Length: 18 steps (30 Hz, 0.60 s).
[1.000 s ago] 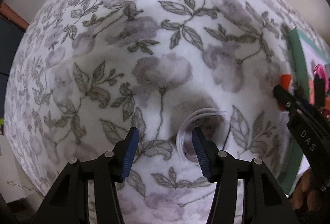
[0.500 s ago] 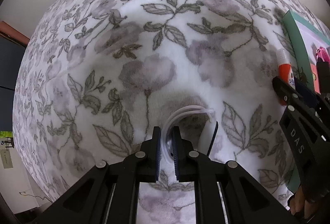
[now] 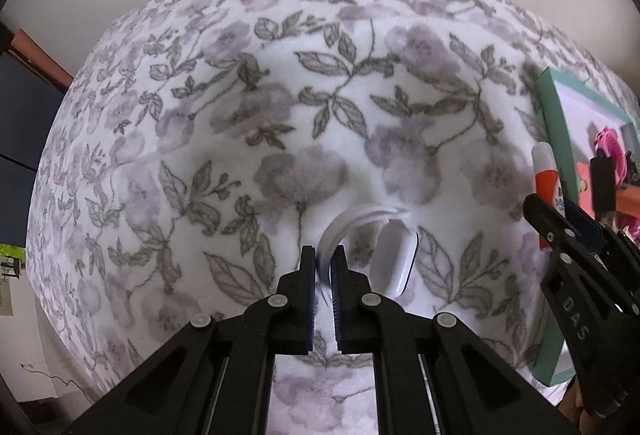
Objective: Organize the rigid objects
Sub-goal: 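Carry the white band and red bottle over the teal tray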
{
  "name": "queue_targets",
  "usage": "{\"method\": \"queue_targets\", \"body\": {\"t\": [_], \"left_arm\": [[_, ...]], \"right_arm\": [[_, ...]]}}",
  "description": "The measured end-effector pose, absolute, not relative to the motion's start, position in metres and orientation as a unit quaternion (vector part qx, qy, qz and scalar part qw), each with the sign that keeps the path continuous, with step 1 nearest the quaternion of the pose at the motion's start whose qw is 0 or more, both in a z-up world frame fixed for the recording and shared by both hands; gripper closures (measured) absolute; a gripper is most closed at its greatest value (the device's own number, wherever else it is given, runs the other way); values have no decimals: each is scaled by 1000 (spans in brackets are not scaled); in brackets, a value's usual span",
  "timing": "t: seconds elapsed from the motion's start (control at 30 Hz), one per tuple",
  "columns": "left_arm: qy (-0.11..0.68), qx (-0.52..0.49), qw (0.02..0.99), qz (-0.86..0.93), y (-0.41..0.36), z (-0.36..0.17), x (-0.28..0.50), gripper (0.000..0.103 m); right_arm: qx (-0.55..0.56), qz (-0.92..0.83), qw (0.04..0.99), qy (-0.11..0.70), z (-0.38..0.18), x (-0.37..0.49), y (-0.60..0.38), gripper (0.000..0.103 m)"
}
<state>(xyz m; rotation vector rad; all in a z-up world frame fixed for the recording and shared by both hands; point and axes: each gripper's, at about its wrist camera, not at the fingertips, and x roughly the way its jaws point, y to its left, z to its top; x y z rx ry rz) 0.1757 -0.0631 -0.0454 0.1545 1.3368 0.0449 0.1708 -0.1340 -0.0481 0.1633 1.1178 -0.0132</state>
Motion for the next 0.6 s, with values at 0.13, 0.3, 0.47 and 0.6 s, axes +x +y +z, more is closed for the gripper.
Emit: {"method": "queue_targets", "body": {"t": [0.13, 0.3, 0.47, 0.6], "left_arm": [[604, 54, 795, 20, -57, -27, 175, 96], [562, 33, 826, 18, -46, 10, 173, 96], [529, 14, 849, 12, -43, 42, 167, 96], [514, 0, 858, -2, -49, 59, 158, 96]], "right_arm": [[95, 2, 852, 514, -29, 168, -138, 73], [107, 9, 867, 486, 1, 164, -145, 73], [111, 7, 876, 469, 25, 155, -150, 73], [106, -6, 878, 466, 36, 148, -155, 73]]}}
